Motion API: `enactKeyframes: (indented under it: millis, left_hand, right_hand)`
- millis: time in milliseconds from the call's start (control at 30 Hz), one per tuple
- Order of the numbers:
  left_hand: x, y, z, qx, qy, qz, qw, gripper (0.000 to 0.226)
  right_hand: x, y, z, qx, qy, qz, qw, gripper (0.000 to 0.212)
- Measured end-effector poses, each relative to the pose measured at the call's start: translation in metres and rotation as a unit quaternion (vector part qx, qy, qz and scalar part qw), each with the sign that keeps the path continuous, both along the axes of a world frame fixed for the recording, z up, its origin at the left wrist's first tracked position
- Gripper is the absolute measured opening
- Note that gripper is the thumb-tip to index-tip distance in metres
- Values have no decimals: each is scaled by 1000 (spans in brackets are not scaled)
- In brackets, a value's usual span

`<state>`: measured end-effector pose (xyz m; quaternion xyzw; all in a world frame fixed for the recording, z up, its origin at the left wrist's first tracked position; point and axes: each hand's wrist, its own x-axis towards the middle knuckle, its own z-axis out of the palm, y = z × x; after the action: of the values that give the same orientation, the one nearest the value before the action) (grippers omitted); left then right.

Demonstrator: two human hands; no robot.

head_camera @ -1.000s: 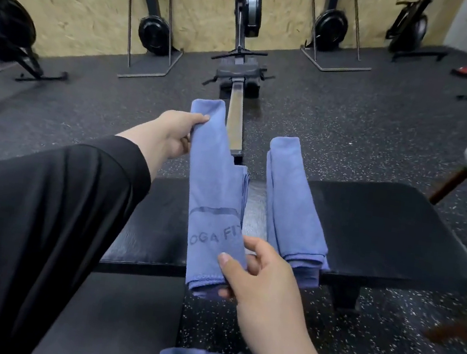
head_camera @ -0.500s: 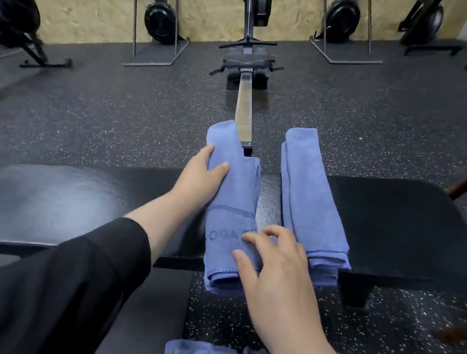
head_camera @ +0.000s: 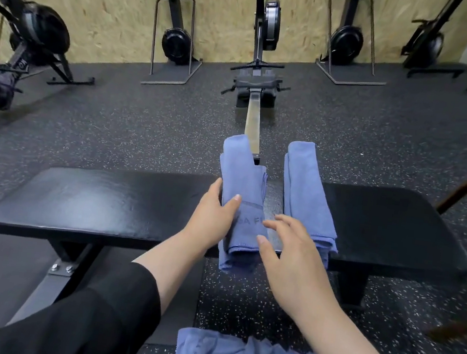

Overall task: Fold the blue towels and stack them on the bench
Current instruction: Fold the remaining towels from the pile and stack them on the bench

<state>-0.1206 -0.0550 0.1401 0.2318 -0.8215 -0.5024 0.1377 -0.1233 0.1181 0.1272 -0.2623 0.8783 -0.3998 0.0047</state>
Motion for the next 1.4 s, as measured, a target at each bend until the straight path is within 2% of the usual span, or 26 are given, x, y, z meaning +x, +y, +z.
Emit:
enactKeyframes:
  millis: [133,200,233,300,400,500,567,667,767,933,1067,1167,1267,1400]
  left_hand:
    - [35,14,2,-105,54,45,992,34]
    - [54,22,-6,-152,105,68,980,21]
    - [65,27,-11,-169,125,63,976,19]
    - [85,35,-26,-213,136,24,967,31]
    - [106,39,-56,-310,35,-73,947,45]
    - [119,38,-92,-408,-86,-171,893,41]
    - [126,35,-119,-426,-152,-233,861,34]
    - [132,27,-153,-453,-232,-307,804,28]
    - [127,22,-173,-455,-304,-353,759,26]
    - [106,18,-198,-417,-350,-371,752,24]
    - [89,19,-215,-365,-418,-410,724,21]
    - [76,25,-217,-335,-450,-442,700,31]
    - [65,32,-221,-317,-432,-455,712,24]
    - [57,36,-223,-305,-434,-454,716,35]
  right_hand:
    - [13,16,3,5,-24,16,1000,21]
    - [20,25,1,41,-38,38,998,25]
    - [24,30,-1,67,-42,48,996,28]
    - [29,40,-11,115,-46,63,990,29]
    - [34,51,-46,198,-48,91,975,25]
    - [39,60,-94,289,-60,126,947,24]
    - [42,64,-125,333,-79,148,928,23]
    - [46,66,-168,351,-116,154,916,29]
    - [49,64,-213,382,-165,154,896,38]
    - [54,45,-274,424,-227,176,859,48]
    - [57,32,-317,379,-282,152,868,48]
    - [50,28,-351,370,-304,88,874,57]
    - [46,25,-379,336,-337,62,877,66]
    - [51,20,-398,269,-388,1,882,50]
